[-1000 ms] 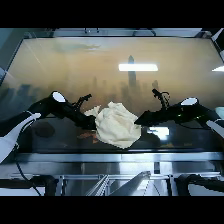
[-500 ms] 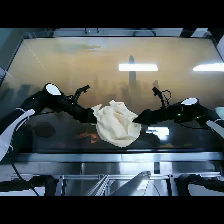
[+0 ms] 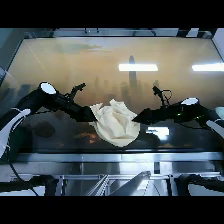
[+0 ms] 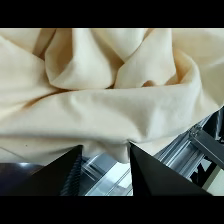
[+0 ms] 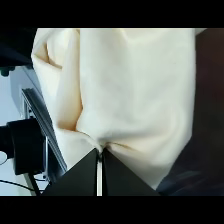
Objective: Fold the shirts.
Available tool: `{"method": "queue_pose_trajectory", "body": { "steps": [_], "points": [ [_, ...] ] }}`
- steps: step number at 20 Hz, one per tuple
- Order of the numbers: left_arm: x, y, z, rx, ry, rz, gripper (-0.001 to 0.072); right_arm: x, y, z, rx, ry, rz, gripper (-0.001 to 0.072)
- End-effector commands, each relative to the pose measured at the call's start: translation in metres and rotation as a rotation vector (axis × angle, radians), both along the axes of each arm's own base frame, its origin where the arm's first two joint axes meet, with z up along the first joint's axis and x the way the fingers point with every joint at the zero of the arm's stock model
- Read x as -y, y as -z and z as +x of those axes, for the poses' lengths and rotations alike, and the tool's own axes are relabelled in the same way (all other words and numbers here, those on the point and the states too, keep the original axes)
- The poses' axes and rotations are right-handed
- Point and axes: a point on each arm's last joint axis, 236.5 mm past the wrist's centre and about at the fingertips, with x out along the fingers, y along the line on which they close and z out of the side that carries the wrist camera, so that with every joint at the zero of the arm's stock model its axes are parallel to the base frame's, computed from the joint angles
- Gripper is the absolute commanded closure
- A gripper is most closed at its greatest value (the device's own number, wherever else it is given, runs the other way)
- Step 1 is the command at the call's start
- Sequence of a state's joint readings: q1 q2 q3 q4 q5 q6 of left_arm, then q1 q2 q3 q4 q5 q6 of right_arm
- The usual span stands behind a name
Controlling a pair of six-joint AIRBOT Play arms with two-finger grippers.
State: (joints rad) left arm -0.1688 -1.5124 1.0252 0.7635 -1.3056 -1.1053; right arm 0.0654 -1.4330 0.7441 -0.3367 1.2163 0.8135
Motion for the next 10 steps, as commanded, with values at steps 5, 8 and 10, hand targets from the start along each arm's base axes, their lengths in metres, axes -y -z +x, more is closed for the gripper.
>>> {"method": "queue_pose_trajectory", "body": {
  "steps": [5, 8, 10],
  "points": [
    [0.0006, -0.0009, 0.0026, 0.007, -0.007, -0.004, 0.0693, -0.0024, -0.0045, 0.0037, 0.004, 0.015, 0.022, 0.0692],
    [0.0002, -0.0001, 0.0042, 0.013, -0.011, -0.001, 0.0684, -0.0023, -0.0044, 0.0036, 0.004, 0.015, 0.022, 0.0691],
    [-0.0004, -0.0002, 0.0033, 0.01, -0.009, 0.0, 0.0684, -0.0024, -0.0045, 0.0036, 0.004, 0.015, 0.022, 0.0691]
  ]
}}
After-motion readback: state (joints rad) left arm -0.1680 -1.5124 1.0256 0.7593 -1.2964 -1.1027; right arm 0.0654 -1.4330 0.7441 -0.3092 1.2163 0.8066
